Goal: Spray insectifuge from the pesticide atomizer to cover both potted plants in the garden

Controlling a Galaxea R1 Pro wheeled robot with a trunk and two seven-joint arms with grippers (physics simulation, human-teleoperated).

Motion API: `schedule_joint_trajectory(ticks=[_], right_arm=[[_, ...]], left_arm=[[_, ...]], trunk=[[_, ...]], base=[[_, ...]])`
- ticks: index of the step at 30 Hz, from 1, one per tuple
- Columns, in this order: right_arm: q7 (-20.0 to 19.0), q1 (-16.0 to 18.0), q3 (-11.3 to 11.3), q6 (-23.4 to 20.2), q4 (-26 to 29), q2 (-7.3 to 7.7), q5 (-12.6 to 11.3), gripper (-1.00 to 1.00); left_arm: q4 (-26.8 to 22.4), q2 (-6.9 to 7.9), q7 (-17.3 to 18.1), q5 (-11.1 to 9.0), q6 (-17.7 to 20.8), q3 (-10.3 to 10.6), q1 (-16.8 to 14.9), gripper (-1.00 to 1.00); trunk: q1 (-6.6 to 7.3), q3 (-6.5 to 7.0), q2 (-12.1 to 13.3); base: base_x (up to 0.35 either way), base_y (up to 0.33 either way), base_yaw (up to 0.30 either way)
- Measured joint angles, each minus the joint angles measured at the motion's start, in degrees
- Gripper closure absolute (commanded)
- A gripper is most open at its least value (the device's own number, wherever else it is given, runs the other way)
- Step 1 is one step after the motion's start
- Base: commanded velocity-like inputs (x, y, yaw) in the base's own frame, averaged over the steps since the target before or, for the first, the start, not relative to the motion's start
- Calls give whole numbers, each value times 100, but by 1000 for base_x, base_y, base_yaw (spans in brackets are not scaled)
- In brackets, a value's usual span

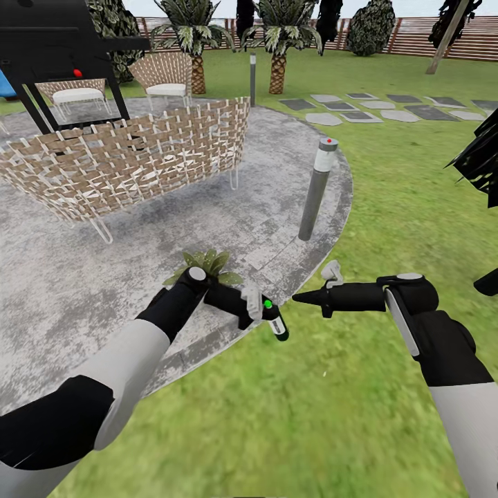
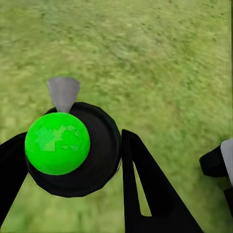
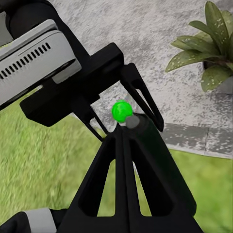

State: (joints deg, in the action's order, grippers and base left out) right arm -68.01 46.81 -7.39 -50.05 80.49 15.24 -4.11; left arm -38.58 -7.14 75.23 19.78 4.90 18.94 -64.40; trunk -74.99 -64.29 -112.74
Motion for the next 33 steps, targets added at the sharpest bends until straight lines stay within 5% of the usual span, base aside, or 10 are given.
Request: schedule_joint_trajectory(ticks=[13, 18, 33], right_arm=[[3, 0, 0, 0, -8, 0, 44, 100], [3, 0, 0, -1, -8, 0, 44, 100], [3, 0, -1, -1, -8, 0, 44, 100]], left_arm=[[-205, -30, 0, -12, -1, 22, 9, 100], [-205, -26, -8, -11, 0, 355, 43, 100], [-205, -32, -9, -11, 3, 377, 44, 100]], trunk=[[0, 0, 0], [0, 0, 0], [0, 0, 0]], base=[[0, 0, 0], [0, 0, 0], [0, 0, 0]])
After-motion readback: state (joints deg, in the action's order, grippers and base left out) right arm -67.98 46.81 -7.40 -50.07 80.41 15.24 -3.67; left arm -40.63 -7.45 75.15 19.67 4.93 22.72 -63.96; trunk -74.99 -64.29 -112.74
